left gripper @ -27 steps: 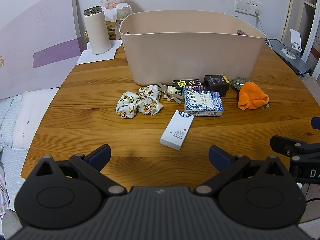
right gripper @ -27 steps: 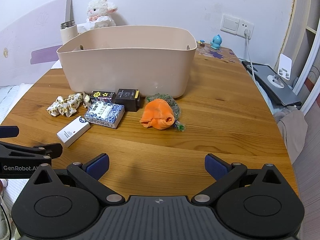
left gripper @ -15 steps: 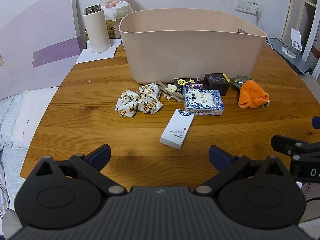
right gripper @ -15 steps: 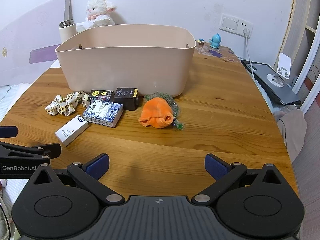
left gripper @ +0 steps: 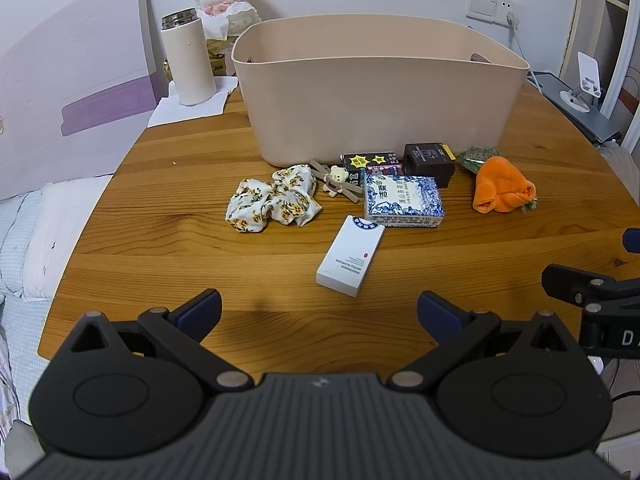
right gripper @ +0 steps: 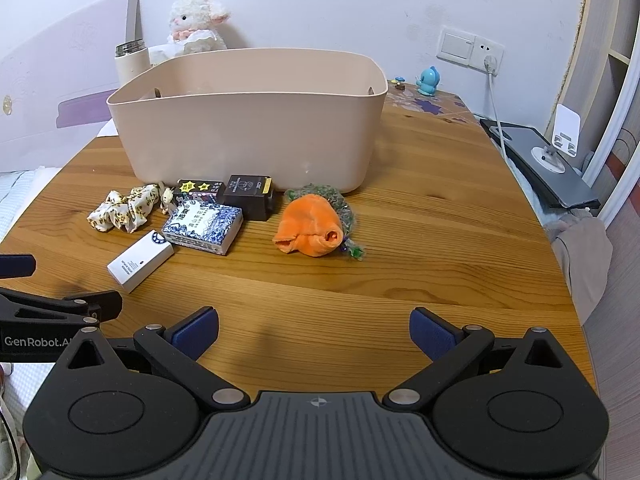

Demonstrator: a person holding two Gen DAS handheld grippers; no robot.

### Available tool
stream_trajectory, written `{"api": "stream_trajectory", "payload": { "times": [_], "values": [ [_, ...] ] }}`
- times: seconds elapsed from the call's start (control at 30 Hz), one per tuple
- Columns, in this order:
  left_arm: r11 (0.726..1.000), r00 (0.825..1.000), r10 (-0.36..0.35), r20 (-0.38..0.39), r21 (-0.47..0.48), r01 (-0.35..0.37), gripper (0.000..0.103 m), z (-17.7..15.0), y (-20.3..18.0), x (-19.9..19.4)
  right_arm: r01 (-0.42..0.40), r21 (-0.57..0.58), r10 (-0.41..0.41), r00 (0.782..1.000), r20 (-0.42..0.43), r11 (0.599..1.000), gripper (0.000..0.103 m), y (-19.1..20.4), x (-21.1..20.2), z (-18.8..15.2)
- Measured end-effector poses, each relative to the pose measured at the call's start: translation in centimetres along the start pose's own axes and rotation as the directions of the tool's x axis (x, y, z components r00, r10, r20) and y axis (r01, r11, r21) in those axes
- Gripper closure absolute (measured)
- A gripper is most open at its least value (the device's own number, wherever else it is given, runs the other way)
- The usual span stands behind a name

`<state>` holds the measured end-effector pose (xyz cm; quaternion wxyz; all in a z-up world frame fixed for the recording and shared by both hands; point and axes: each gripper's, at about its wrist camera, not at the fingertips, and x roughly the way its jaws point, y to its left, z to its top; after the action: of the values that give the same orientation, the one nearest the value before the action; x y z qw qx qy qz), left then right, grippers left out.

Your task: Organize objects

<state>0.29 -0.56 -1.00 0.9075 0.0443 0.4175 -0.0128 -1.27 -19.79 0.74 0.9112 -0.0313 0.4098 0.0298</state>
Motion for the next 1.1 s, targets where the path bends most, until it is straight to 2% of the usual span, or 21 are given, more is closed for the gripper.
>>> {"api": "stream_trajectory", "payload": {
  "times": [1.1],
  "values": [
    [1.000,1.000,-0.003,-0.006,0.002,0.003,0.000,-0.04,0.00,0.50,0.008,-0.002,-0.008,1.000,0.008,1.000,0.000,-0.17,0.42,0.11]
  ]
}}
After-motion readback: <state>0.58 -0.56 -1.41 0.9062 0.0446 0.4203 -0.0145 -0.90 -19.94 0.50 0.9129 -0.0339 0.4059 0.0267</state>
